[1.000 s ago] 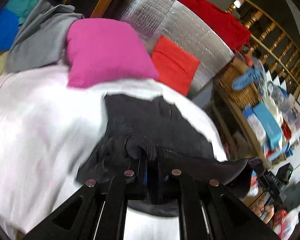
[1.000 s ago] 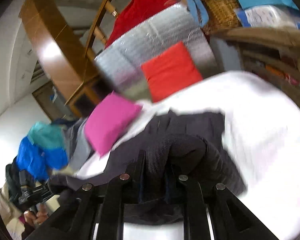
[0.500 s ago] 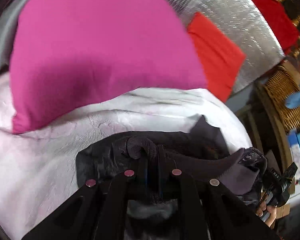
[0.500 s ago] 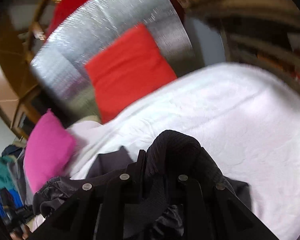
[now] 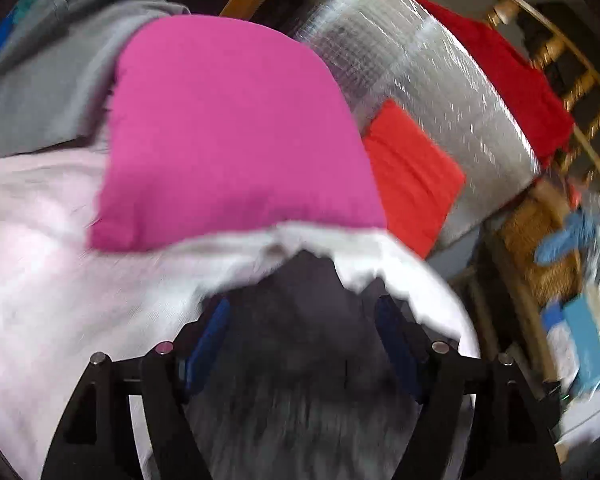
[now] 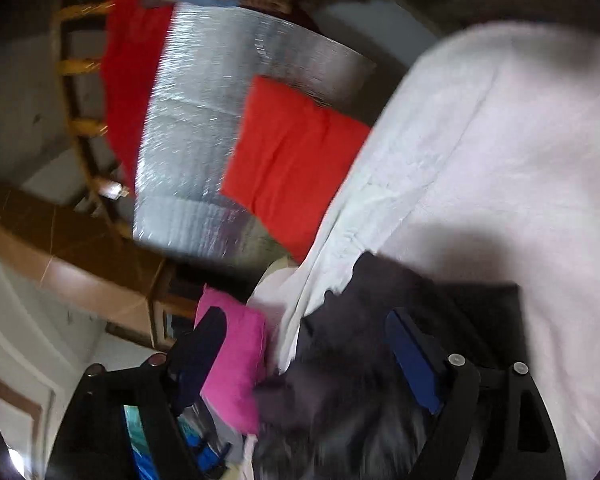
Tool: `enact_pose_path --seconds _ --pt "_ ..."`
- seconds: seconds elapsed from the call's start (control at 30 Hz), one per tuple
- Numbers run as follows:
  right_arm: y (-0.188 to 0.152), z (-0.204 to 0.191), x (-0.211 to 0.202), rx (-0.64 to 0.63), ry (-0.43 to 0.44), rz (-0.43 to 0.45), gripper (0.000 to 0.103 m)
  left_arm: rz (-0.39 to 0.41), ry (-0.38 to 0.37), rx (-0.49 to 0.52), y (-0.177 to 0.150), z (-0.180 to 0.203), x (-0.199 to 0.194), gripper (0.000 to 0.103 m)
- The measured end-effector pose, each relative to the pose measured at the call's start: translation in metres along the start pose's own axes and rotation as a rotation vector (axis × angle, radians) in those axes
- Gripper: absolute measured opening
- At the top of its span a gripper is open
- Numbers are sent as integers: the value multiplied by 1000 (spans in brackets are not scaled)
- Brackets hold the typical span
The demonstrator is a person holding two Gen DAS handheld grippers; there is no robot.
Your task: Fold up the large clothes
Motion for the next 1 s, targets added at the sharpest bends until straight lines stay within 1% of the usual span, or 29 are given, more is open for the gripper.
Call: enact_pose_path --seconds 0.03,0.07,0.1,0.13,0.2,0.23,0.3,0.37,0.43,0.5,0.53,0.57,0.6,0.63,0.7,0.73,0.8,0.87,0.9,0.93,0.97,1.0 --pt "-9 -1 -13 -22 -16 -1 85 -16 11 -3 -16 2 -12 77" --pt "-28 0 -30 -33 -39 -4 85 -46 0 -21 -40 3 -24 77" --pt "-45 5 -41 -26 -52 -20 85 -66 -2 -31 -52 1 -29 77" --pt "-61 11 -48 -13 -59 -42 85 -108 9 -63 -78 -3 -36 77" --pt "-94 27 -61 29 -81 -94 85 -146 29 -121 -108 -13 -43 77" --pt "-103 33 -61 41 -89 -113 85 -168 31 -153 -125 -18 -41 77" --pt "-134 48 -62 79 -116 -169 85 -171 41 -206 -143 -28 -41 77" --pt "-150 61 -50 129 -130 -206 85 -165 61 -243 -151 -35 -39 77" --pt "-154 70 -38 156 -139 -227 85 -145 56 -278 -152 -42 -34 77" --pt "-148 81 -27 155 -171 -200 85 -112 57 -321 -148 -50 -30 77" --pt "-143 87 -22 178 -179 -184 85 -98 52 -356 -145 -58 -25 78" --pt "-139 93 -16 206 -172 -182 86 -100 52 -369 -143 -61 -19 78" --pt "-134 99 -8 230 -174 -184 86 -111 67 -386 -142 -65 -10 79" --pt "-130 100 -5 241 -175 -169 86 -115 75 -397 -141 -66 -5 81" --pt "-114 98 1 241 -166 -102 86 -104 69 -436 -138 -69 7 85" --pt "-108 96 4 238 -154 -80 86 -83 68 -455 -134 -69 10 86" --pt "-101 98 12 237 -139 -36 86 -69 66 -467 -129 -67 15 87" --pt "-94 103 21 220 -151 -1 85 -57 60 -467 -125 -67 20 87" --pt "-90 102 21 203 -156 26 83 -49 56 -471 -124 -69 19 87" --pt "-88 99 25 188 -175 29 79 -35 54 -483 -123 -70 21 85" --pt "-88 99 28 179 -201 23 60 -23 60 -491 -122 -72 20 79" --pt "-88 101 30 175 -221 8 50 -18 67 -489 -121 -72 20 74"
Point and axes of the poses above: each gripper's, at about its wrist camera, not at the fingertips, and x roughly the way its jaws point, z to its right, y to its top, the point moved 5 cm from there along x, roughly the way its jaws point, and after that the axes turned 3 degrees about -y, right-handed, at the moved point
